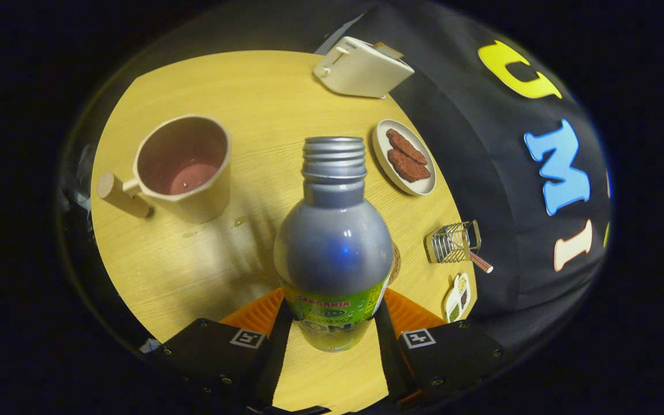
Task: Take the bottle from table, then pour the juice into the cup, finally place the bottle on the coaster
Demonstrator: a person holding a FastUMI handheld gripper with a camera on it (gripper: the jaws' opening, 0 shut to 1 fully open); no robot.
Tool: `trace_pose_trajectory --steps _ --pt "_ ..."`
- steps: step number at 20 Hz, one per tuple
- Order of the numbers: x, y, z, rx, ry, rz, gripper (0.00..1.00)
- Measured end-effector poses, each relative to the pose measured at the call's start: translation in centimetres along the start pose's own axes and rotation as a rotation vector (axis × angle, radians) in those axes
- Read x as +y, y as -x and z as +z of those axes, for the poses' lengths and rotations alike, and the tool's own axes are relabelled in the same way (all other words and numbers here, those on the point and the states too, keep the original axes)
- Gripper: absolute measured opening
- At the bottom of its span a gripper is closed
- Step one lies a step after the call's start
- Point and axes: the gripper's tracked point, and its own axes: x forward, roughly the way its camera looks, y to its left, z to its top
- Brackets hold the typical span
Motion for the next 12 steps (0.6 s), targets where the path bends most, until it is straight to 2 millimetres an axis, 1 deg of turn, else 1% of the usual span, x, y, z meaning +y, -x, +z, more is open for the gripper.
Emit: trace_pose_trajectory --steps 5,8,9,12 --pt "-2.7 -0.6 0.6 -0.085 -0.177 -0.006 0.71" --pt "-4.2 -1.2 0.4 -0.11 -0.259 -0.006 0.71" --pt "-5.0 -2.0 -0.3 -0.115 -0.289 -0.003 0.71" --pt "-6.3 -2.8 -0.3 -0.155 -0.403 0.015 0.71"
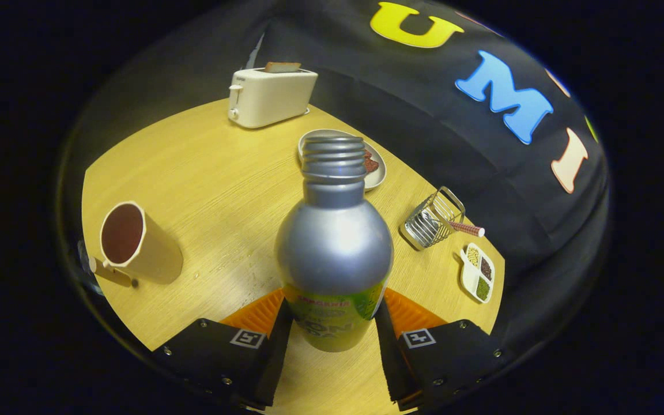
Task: Take the bottle from table, then pour the juice into the cup, finally place the bottle on the coaster
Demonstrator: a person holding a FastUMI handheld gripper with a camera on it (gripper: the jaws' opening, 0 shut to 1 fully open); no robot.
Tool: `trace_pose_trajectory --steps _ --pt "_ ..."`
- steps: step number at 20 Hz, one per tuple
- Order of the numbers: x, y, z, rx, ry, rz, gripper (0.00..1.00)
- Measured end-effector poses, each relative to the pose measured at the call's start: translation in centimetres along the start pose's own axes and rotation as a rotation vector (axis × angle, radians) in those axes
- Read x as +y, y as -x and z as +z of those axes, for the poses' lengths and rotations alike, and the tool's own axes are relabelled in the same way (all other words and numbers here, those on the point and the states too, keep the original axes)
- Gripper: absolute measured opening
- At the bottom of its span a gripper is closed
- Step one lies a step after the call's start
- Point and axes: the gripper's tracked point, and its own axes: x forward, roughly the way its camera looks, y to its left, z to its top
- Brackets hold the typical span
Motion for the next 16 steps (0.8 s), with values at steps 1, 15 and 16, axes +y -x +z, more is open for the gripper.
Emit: trace_pose_trajectory --steps 1,15,16 --pt "-0.3 -0.3 0.3 -0.018 -0.04 0.007 0.71" --pt "-4.1 -5.6 5.0 -0.264 -0.244 0.018 0.71" --pt "-4.2 -6.0 4.9 -0.267 -0.256 0.021 0.71"
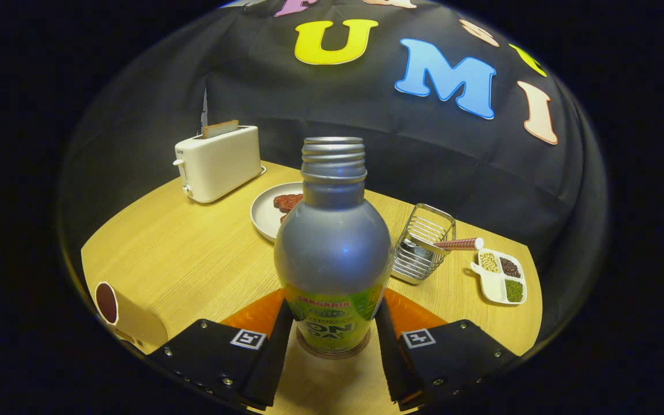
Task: Take the bottle from table, then pour the juice into the cup, finally place the bottle on the coaster
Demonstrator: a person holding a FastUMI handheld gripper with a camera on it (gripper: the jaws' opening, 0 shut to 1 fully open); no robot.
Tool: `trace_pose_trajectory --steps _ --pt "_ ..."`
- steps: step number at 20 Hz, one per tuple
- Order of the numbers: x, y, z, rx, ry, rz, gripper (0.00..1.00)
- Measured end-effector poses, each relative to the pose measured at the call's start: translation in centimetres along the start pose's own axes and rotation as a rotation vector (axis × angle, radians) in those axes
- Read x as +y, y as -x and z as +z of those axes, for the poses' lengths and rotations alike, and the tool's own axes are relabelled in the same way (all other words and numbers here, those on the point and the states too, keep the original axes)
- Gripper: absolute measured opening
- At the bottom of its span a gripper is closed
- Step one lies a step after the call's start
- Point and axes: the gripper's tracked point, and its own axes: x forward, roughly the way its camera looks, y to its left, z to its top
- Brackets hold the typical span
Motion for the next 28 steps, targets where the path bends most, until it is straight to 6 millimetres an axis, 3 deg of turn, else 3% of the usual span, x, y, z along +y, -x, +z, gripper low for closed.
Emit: trace_pose_trajectory --steps 8,26,28 --pt "-1.1 -2.1 -1.4 -0.02 -0.128 -0.008 0.71" --pt "-0.9 -1.4 -3.1 -0.03 -0.12 -0.042 0.8" --pt "-1.0 -0.9 -3.0 -0.042 -0.112 -0.056 0.94"
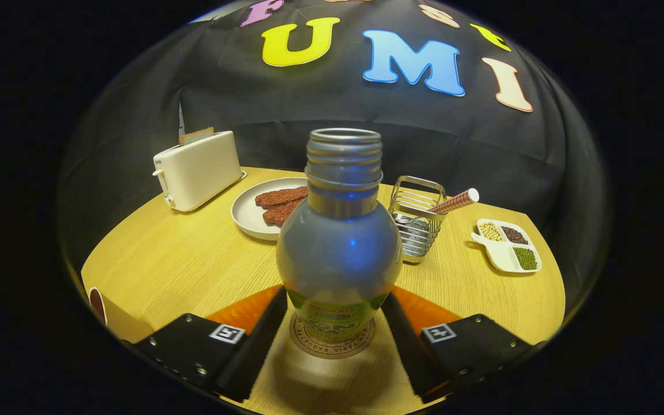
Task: Take the bottle from table, then pour the juice into the cup, finally place the bottle on the coaster
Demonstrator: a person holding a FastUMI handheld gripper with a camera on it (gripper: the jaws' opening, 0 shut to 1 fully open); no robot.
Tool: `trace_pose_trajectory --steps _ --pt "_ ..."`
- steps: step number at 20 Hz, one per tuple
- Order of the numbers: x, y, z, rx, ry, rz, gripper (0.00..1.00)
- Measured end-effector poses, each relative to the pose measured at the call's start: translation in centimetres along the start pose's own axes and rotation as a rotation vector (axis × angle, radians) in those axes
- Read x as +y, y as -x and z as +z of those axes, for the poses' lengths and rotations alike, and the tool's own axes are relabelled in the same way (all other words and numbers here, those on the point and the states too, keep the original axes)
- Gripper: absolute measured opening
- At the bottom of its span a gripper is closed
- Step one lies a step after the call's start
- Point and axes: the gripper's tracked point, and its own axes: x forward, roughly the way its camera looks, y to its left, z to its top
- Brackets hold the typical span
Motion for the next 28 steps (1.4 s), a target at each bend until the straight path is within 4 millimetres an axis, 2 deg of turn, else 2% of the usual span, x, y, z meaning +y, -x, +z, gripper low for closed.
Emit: trace_pose_trajectory --steps 1,4,7,13,18,21,23,25,28 --pt "0.2 0.6 0.3 -0.009 0.001 -0.001 0.99" --pt "0.6 3.1 2.1 -0.059 0.01 -0.011 0.99" --pt "1.1 6.8 4.6 -0.145 0.005 -0.028 0.99" --pt "0.7 15.3 8.8 -0.274 0.008 -0.11 0.99" --pt "0.7 23.8 12.6 -0.421 -0.039 -0.169 0.99" --pt "0.2 28.2 12.6 -0.471 -0.011 -0.252 0.98" --pt "1.7 30.1 12.7 -0.511 -0.024 -0.241 0.98" --pt "2.6 31.3 12.8 -0.548 -0.034 -0.224 0.98" --pt "2.7 31.7 12.6 -0.543 0.003 -0.228 0.98"
